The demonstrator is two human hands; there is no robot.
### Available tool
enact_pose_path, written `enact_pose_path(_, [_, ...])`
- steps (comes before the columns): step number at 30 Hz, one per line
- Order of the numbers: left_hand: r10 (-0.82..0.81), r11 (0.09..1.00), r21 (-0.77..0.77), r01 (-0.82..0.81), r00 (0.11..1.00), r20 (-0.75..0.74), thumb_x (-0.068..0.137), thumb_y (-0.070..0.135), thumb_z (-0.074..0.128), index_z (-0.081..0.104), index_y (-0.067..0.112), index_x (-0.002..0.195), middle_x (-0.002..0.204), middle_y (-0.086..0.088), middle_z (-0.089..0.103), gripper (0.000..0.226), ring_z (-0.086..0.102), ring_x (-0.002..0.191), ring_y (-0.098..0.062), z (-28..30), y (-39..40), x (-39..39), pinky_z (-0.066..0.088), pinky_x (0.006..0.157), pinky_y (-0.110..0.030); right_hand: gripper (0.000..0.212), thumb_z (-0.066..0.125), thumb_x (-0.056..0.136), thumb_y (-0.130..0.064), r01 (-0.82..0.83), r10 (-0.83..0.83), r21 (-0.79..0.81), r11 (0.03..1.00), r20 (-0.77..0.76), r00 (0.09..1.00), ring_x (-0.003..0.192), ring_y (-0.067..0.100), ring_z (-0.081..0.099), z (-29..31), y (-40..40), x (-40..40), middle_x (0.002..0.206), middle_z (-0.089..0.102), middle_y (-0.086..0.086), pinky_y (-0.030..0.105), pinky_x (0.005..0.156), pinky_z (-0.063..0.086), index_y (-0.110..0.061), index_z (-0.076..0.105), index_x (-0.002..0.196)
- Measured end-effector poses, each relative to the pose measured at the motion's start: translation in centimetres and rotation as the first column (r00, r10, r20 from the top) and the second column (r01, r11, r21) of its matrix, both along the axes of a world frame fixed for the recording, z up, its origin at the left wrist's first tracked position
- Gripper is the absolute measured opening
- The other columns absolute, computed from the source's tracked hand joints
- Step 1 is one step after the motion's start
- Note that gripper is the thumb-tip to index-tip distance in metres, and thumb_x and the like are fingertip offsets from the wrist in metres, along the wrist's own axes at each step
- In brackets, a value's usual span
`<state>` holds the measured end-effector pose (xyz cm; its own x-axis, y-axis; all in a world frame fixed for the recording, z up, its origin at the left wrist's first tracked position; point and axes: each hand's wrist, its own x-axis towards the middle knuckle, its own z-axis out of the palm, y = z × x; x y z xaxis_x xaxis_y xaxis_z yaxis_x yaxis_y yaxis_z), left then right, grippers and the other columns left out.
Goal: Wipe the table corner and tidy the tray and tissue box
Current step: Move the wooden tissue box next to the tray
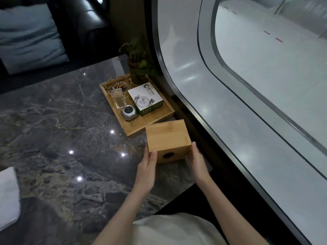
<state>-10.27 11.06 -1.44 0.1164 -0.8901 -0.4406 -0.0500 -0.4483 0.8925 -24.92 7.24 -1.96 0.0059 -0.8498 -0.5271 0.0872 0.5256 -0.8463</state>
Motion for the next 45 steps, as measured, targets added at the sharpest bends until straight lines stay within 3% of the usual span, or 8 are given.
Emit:
enact_pose_path(5, [0.013,1.000,-0.011,-0.011,0.990,0.142,0.093,0.045,0.029,0.046,0.016,0.134,0.107,0.004,0.057,0.053,0.051,0.106,-0.013,1.6,-0.5,0.3,0.034,0.088,-0.024,0.056,0.022,0.097,-0.049,-0.058,0.062,0.026,0.998,-0.183,0.981,0.107,0.008,0.046,0.6,-0.8,-0.3,0.117,0.053,-0.004,0.022,0.095,0.031,-0.016,0.051,0.132])
enact_pose_path(9, [-0.007,0.996,0.083,-0.014,0.969,0.248,0.088,0.061,0.026,0.061,0.008,0.116,0.102,-0.014,0.066,0.069,0.059,0.099,-0.028,2.2,-1.8,0.9,0.044,0.093,-0.036,0.054,0.019,0.097,-0.051,-0.078,0.077,0.008,0.997,-0.308,0.948,0.103,0.013,0.047,1.4,-1.7,-0.2,0.112,0.051,-0.002,0.027,0.095,0.032,-0.020,0.054,0.124])
enact_pose_path(12, [0.038,0.985,0.157,-0.068,0.982,0.183,0.073,0.080,0.027,0.067,0.009,0.098,0.100,-0.015,0.068,0.085,0.062,0.097,-0.031,2.5,-2.9,1.2,0.048,0.094,-0.046,0.065,0.015,0.093,-0.058,-0.088,0.099,0.051,0.995,-0.312,0.945,0.124,0.022,0.045,1.6,-2.6,0.1,0.132,0.050,0.004,0.037,0.109,0.031,-0.020,0.050,0.132])
enact_pose_path(15, [0.086,0.970,0.212,-0.117,0.985,0.150,0.058,0.088,0.029,0.062,0.012,0.090,0.104,-0.015,0.066,0.089,0.062,0.098,-0.032,2.8,-3.8,1.5,0.049,0.093,-0.049,0.070,0.010,0.089,-0.064,-0.126,0.138,0.056,0.990,-0.313,0.940,0.127,0.023,0.045,1.4,-3.4,0.5,0.136,0.052,0.003,0.045,0.111,0.031,-0.026,0.049,0.134])
enact_pose_path(20, [0.090,0.945,0.298,-0.138,0.982,0.167,0.081,0.068,0.035,0.052,0.005,0.113,0.117,-0.018,0.057,0.072,0.059,0.103,-0.037,4.0,-5.3,2.2,0.056,0.080,-0.047,0.089,0.009,0.075,-0.080,-0.170,0.197,0.108,0.979,-0.338,0.920,0.124,0.025,0.049,1.8,-4.3,1.2,0.132,0.056,0.008,0.050,0.109,0.034,-0.026,0.053,0.130])
enact_pose_path(24, [0.020,0.928,0.352,-0.118,0.963,0.268,0.086,0.063,0.034,0.050,0.003,0.117,0.109,-0.020,0.060,0.070,0.063,0.092,-0.036,4.1,-6.1,3.0,0.059,0.070,-0.045,0.080,0.010,0.086,-0.069,-0.183,0.230,0.158,0.970,-0.372,0.899,0.132,0.028,0.041,1.9,-4.5,1.5,0.143,0.045,0.009,0.050,0.112,0.029,-0.019,0.042,0.139])
enact_pose_path(29, [-0.071,0.900,0.429,-0.080,0.943,0.325,0.089,0.059,0.030,0.048,0.002,0.121,0.094,-0.018,0.056,0.068,0.064,0.079,-0.035,4.3,-7.0,3.7,0.057,0.061,-0.039,0.092,0.009,0.078,-0.077,-0.157,0.232,0.210,0.965,-0.399,0.887,0.132,0.028,0.040,1.4,-4.8,2.5,0.143,0.044,0.011,0.050,0.113,0.029,-0.015,0.042,0.138])
enact_pose_path(45, [-0.186,0.883,0.469,-0.019,0.903,0.387,0.091,0.057,0.027,0.046,0.002,0.126,0.111,-0.024,0.060,0.067,0.065,0.078,-0.034,3.1,-7.9,4.4,0.055,0.054,-0.034,0.070,0.017,0.093,-0.060,-0.168,0.245,0.228,0.959,-0.367,0.898,0.134,0.027,0.037,1.3,-4.9,2.4,0.147,0.040,0.010,0.043,0.114,0.026,-0.013,0.037,0.141])
